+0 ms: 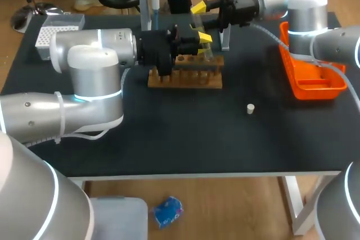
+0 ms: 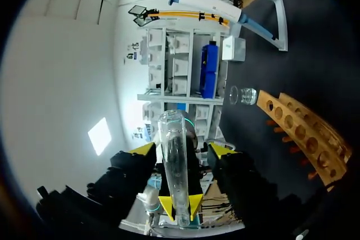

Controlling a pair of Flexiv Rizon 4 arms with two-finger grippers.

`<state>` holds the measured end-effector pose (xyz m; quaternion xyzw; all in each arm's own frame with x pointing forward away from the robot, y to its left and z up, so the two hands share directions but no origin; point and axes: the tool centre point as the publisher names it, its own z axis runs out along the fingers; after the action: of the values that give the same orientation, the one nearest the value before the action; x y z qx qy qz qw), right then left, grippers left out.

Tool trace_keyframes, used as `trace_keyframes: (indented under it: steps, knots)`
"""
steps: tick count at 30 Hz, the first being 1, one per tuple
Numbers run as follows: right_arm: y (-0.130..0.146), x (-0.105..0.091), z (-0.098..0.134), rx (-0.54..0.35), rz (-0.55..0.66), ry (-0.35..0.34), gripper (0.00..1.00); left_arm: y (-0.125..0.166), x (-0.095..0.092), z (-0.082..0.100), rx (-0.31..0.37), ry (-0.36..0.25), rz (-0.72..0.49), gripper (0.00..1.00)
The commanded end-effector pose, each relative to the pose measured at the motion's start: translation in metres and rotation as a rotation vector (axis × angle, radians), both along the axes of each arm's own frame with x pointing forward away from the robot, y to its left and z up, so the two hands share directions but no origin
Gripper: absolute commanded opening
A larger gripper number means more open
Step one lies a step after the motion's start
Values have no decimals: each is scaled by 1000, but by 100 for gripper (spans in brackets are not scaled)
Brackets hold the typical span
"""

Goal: Invert the test tube, pick up the pipette, mount the tip to pipette, aspirate from beaker and dispense into the tube, eject the tip, return the pipette, and cap with the stopper.

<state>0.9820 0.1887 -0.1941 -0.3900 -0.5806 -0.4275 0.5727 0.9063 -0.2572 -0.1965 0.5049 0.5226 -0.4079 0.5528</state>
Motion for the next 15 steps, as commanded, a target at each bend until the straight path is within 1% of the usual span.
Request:
trace_keyframes:
  steps: [1, 4, 6, 8, 10, 12, 13, 15]
  knots:
    - [0, 2, -1, 0, 6, -1, 100, 1, 1, 0, 1, -1, -6, 0]
    - [0, 2, -1, 0, 6, -1, 100, 1, 1, 0, 1, -1, -6, 0]
    - [-9, 1, 9, -19, -9, -145, 100, 1, 1, 0, 1, -1, -6, 0]
    - [-24, 2, 18, -16, -35, -255, 100, 1, 1, 0, 1, -1, -6, 0]
    - [-35, 3, 23, -12, -53, -317, 100, 1, 1, 0, 1, -1, -6, 0]
    - [-49, 4, 27, -11, -74, -402, 100, 1, 1, 0, 1, -1, -6, 0]
    - [-54, 3, 28, -7, -80, -451, 100, 1, 1, 0, 1, -1, -6, 0]
    - [-64, -1, 30, -24, -73, -590, 100, 1, 1, 0, 1, -1, -6, 0]
